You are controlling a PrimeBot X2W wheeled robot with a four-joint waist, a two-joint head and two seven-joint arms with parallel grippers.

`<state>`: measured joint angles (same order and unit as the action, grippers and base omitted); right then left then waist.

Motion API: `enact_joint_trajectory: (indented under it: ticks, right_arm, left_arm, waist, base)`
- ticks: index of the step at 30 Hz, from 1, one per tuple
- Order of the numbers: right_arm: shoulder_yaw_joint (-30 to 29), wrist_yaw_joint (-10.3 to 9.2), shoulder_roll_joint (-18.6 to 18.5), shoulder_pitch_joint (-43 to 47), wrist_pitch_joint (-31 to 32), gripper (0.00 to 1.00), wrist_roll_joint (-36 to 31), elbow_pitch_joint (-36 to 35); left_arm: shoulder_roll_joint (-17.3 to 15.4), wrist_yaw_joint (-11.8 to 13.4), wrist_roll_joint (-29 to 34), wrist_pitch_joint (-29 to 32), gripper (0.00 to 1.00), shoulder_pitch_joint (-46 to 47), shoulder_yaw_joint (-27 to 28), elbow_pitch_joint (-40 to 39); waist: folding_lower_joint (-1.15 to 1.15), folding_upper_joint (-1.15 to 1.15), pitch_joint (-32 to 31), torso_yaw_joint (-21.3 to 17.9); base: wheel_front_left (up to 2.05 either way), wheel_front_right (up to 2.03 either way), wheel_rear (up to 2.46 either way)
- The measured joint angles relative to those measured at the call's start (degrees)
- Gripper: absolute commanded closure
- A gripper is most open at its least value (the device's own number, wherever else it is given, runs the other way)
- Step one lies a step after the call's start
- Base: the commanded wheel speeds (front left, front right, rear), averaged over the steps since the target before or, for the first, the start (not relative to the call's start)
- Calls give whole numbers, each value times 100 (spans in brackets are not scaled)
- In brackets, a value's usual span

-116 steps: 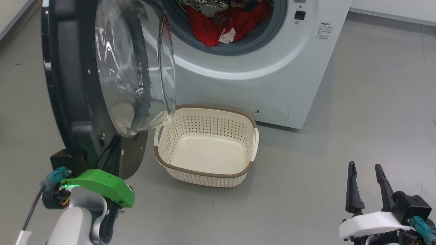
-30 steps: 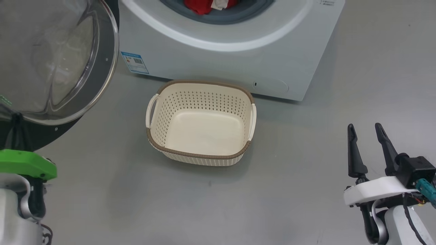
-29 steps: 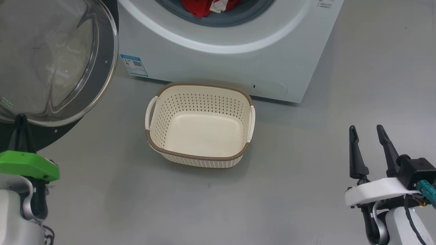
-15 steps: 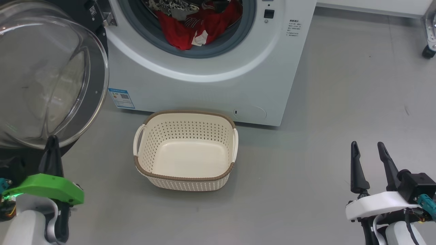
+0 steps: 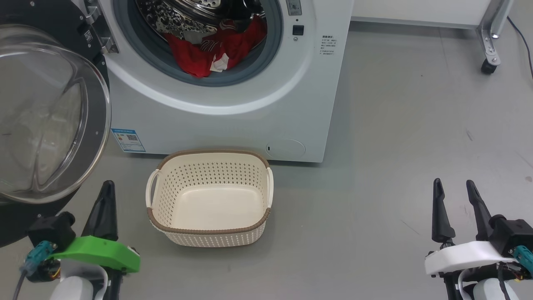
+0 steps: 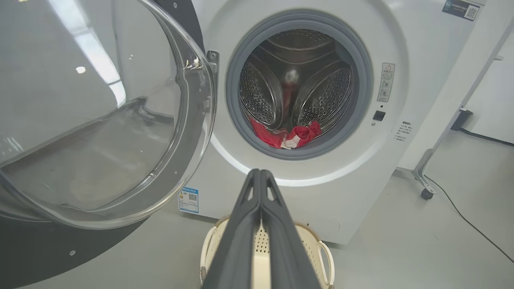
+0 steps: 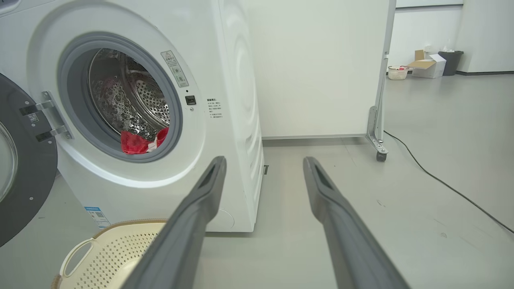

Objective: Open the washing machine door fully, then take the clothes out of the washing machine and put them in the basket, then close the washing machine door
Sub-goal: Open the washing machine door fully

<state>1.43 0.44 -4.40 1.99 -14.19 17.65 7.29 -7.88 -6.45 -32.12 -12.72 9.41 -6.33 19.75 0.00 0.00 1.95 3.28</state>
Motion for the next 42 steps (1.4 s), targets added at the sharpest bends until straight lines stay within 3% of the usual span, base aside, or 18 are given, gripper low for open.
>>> enact_joint_trajectory:
  ticks: [14, 15, 16, 17, 42]
  right_arm:
    - [13, 0, 2, 115, 0, 0, -13, -142]
    - [13, 0, 2, 116, 0, 0, -13, -145]
    - [11, 0, 2, 120, 0, 0, -13, -151]
    - [11, 0, 2, 124, 0, 0, -14, -155]
    - [38, 2, 4, 203, 0, 0, -48, -210]
  left_arm:
    - [22, -41, 260, -103, 100, -389, -240, -385]
    - [27, -41, 259, -104, 81, -402, -247, -401]
    - [33, -41, 259, -104, 16, -421, -252, -419]
    - [40, -41, 258, -105, 0, -441, -257, -428]
    - [135, -42, 309, -149, 0, -622, -257, -577]
  waist:
    - [0, 0, 21, -109]
    - [0, 0, 24, -115]
    - [0, 0, 26, -121]
    - [0, 0, 29, -126]
    - [0, 0, 41, -201]
  base:
    - [0, 0, 0]
    - [0, 0, 0]
    - [0, 0, 0]
    - [0, 0, 0]
    - [0, 0, 0]
